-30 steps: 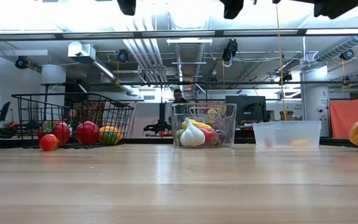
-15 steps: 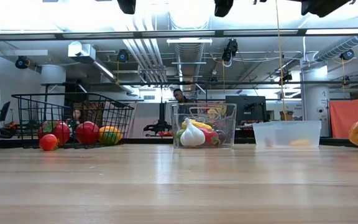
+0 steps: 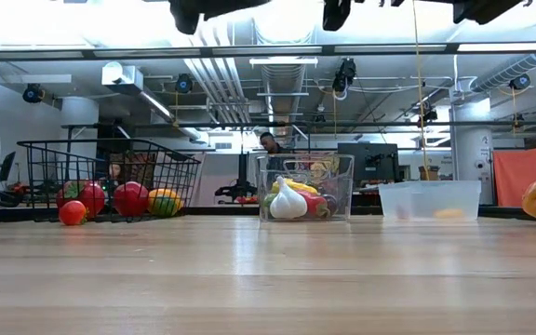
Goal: Sort produce into baskets
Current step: Put the yellow corn into the right transparent bin
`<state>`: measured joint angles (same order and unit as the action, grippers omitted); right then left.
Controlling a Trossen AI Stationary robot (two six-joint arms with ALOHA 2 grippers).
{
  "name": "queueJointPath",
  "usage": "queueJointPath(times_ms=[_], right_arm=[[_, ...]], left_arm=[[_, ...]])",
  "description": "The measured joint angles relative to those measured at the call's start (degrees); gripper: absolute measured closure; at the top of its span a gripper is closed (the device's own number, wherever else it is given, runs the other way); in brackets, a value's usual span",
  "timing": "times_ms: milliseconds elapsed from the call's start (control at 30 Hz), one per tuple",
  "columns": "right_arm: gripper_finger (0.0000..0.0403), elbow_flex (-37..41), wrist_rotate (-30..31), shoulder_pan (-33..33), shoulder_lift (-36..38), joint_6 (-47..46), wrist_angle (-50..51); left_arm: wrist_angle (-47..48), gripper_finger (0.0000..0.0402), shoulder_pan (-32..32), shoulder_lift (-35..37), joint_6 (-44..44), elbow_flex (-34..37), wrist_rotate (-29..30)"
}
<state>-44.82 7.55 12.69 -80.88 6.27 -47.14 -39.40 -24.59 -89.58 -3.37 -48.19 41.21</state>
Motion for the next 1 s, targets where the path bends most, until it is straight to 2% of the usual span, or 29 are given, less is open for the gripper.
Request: queueJointPath(times_ms=[100, 200, 300, 500, 633, 700, 800, 1000], right_arm=[[0.0377, 0.0, 0.0, -0.4, 1.1, -1.6, 3.0], [0.0377, -0.2, 1.1, -1.9, 4.1, -6.8, 10.0], [0.0377, -3.6, 6.2, -4.8, 8.1, -12.9, 29.4], [0.0377, -16.7, 20.8, -14.2, 10.0, -24.6, 80.3], [0.0377, -21.5, 29.6, -23.1, 9.0, -31.7, 99.9], [0.0377, -21.7, 30.0, -28.0, 8.9, -32.7, 102.8], [0.0375, -19.9, 28.1, -34.5, 8.9, -32.0, 101.9], [0.0361, -15.5, 21.4, -43.5, 8.7, -31.1, 98.2]], left_arm=[[2.5, 0.0241, -0.2, 0.3, 0.5, 0.0, 4.0], [9.1, 0.0198, -0.3, 1.4, 4.2, 0.0, 7.6], [17.5, 0.0175, -0.3, 3.1, 11.5, 0.0, 7.7], [33.2, 0.0173, -0.3, 6.0, 26.1, 0.0, 7.3], [36.1, 0.0177, -0.3, 6.5, 29.4, 0.0, 6.5], [36.0, 0.0178, -0.4, 6.5, 29.4, 0.0, 6.2], [36.1, 0.0178, -0.4, 6.5, 29.4, 0.0, 6.2], [37.5, 0.0178, -0.4, 6.5, 29.4, 0.0, 6.2]])
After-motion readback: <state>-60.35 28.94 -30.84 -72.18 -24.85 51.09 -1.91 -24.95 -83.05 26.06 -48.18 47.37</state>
